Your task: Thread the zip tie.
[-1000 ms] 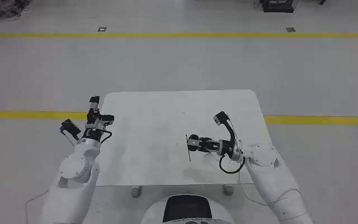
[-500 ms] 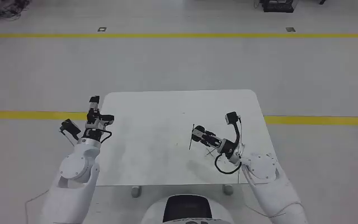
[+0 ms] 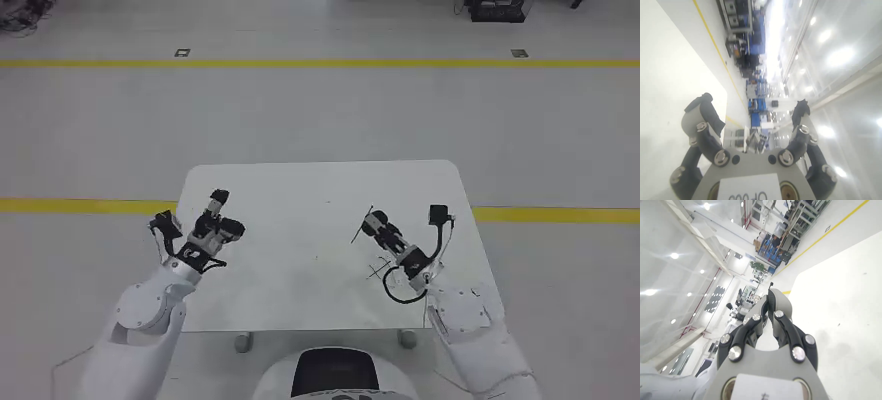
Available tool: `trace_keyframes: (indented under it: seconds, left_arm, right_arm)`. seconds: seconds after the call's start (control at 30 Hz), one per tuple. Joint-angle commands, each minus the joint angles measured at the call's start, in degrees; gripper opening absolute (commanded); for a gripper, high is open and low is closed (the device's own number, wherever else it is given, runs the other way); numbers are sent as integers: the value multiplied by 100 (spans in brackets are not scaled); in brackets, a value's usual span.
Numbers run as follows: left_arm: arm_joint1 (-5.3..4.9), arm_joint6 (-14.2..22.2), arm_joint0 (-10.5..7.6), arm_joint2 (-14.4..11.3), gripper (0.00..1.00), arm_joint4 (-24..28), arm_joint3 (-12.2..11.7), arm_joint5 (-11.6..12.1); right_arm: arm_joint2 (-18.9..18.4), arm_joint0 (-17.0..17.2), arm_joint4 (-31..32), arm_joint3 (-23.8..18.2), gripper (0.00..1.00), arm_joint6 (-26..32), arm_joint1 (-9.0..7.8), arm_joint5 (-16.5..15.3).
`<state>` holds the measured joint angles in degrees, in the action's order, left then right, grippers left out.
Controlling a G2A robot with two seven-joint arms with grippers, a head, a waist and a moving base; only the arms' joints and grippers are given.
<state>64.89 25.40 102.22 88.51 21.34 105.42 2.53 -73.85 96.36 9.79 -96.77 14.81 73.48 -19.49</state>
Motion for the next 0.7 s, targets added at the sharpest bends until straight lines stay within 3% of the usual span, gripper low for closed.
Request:
trace_keyframes:
  seconds: [0.0,0.23,0.37,0.67]
  left_arm:
    - [-38,654,47,-1,100,-251,26,149]
    - [-37,672,31,-32,100,-245,39,154]
    - [-43,1127,-91,-443,100,-459,25,56]
    - [6,1400,-561,-1477,100,-809,-100,-328]
  right_arm:
    - [17,-5,-18,77,0,-229,11,1]
    - [17,-5,-18,77,0,-229,11,1]
    - [66,-11,133,191,0,-623,33,27]
    - [432,-31,307,773,0,-1571,115,1]
